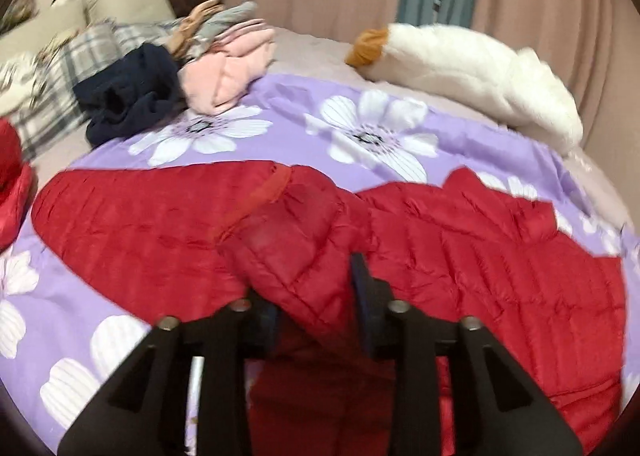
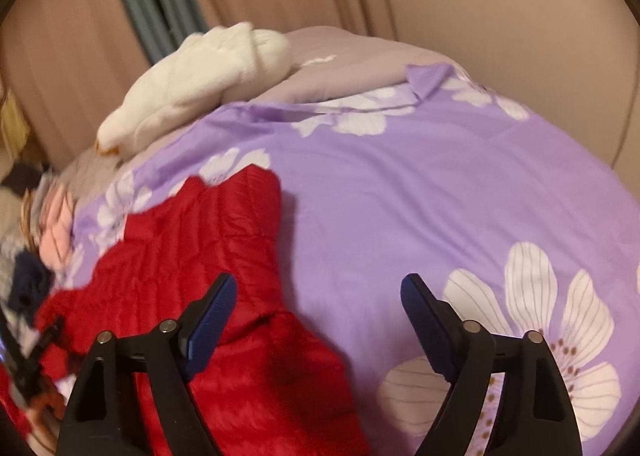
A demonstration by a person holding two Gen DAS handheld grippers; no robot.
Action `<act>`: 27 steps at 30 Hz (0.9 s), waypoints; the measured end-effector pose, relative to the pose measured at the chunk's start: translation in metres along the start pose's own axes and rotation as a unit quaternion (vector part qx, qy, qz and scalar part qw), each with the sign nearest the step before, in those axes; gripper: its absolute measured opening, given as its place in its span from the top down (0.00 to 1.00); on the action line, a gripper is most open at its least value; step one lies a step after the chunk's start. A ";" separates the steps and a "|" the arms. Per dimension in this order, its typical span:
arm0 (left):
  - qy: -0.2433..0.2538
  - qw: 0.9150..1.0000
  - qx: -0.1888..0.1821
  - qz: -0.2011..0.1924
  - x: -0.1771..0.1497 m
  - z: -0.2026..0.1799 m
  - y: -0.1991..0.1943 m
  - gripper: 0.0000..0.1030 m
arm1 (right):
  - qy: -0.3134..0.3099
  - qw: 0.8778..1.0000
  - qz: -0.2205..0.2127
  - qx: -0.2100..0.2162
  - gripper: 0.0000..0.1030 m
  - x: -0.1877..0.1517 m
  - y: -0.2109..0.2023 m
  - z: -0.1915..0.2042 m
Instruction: Fold large clothes
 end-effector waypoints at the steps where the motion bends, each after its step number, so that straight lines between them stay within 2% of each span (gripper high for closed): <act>1: -0.011 1.000 0.001 0.001 0.001 0.008 -0.002 0.47 | -0.008 1.000 -0.004 -0.007 0.18 0.001 -0.001 0.002; 2: -0.023 1.000 0.005 -0.002 0.009 0.015 -0.004 0.42 | -0.019 1.000 -0.011 -0.017 0.18 0.004 -0.004 0.007; 3: -0.033 0.999 0.010 -0.014 0.017 0.018 -0.013 0.45 | -0.026 0.999 -0.018 -0.020 0.18 0.009 -0.007 0.011; 5: -0.032 0.997 0.030 -0.063 0.038 0.023 -0.036 0.45 | -0.037 0.999 -0.031 -0.011 0.23 0.020 -0.013 0.023; 7: -0.030 0.994 0.034 -0.100 0.051 0.021 -0.058 0.47 | -0.045 0.998 -0.035 0.002 0.48 0.033 -0.014 0.035; 8: -0.029 0.993 0.025 -0.108 0.054 0.016 -0.064 0.47 | -0.046 0.998 -0.035 0.002 0.55 0.037 -0.013 0.039; 9: -0.020 0.994 0.000 -0.111 0.057 0.003 -0.066 0.52 | -0.048 0.998 -0.036 0.002 0.70 0.042 -0.009 0.044; 10: -0.011 0.994 -0.021 -0.109 0.056 -0.008 -0.065 0.54 | -0.053 0.998 -0.038 0.008 0.78 0.050 -0.002 0.053; 11: 0.003 0.994 -0.043 -0.101 0.052 -0.024 -0.056 0.56 | -0.055 0.998 -0.037 0.017 0.78 0.052 0.003 0.059; 12: 0.014 0.995 -0.047 -0.085 0.046 -0.033 -0.045 0.60 | -0.056 0.997 -0.031 0.034 0.78 0.053 0.014 0.067; 14: 0.042 0.999 -0.006 -0.027 0.022 -0.045 -0.002 0.66 | -0.050 0.997 -0.003 0.051 0.78 0.048 0.046 0.076; 16: 0.060 0.996 0.058 0.019 -0.009 -0.039 0.043 0.66 | -0.043 0.998 0.044 0.005 0.78 0.031 0.093 0.065; 18: 0.050 0.995 0.043 0.068 -0.033 -0.036 0.078 0.65 | -0.053 0.996 0.070 -0.022 0.80 0.013 0.127 0.055; 19: 0.039 0.997 0.035 0.064 -0.028 -0.033 0.074 0.65 | -0.062 0.996 0.069 -0.016 0.81 0.003 0.142 0.051; 20: 0.030 0.997 0.034 0.056 -0.023 -0.032 0.071 0.65 | -0.055 0.997 0.048 -0.001 0.81 -0.001 0.146 0.048; 22: 0.039 0.996 0.049 0.057 -0.027 -0.032 0.074 0.65 | -0.031 0.999 0.039 0.015 0.85 0.000 0.143 0.043; 24: 0.049 0.995 0.062 0.054 -0.029 -0.036 0.073 0.65 | -0.032 0.999 0.039 0.013 0.85 -0.002 0.144 0.042; 27: 0.049 0.995 0.061 0.055 -0.029 -0.038 0.075 0.65 | -0.041 0.998 0.037 -0.001 0.85 -0.003 0.142 0.046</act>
Point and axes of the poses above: each gripper's, at about its wrist camera, not at the fingertips, and y roughly the way its jaws point, z to its left, x to its top, the point moved 10 cm from there along y, roughly the way its jaws point, and after that the axes turned 9 degrees about z, right-handed, at the moved point
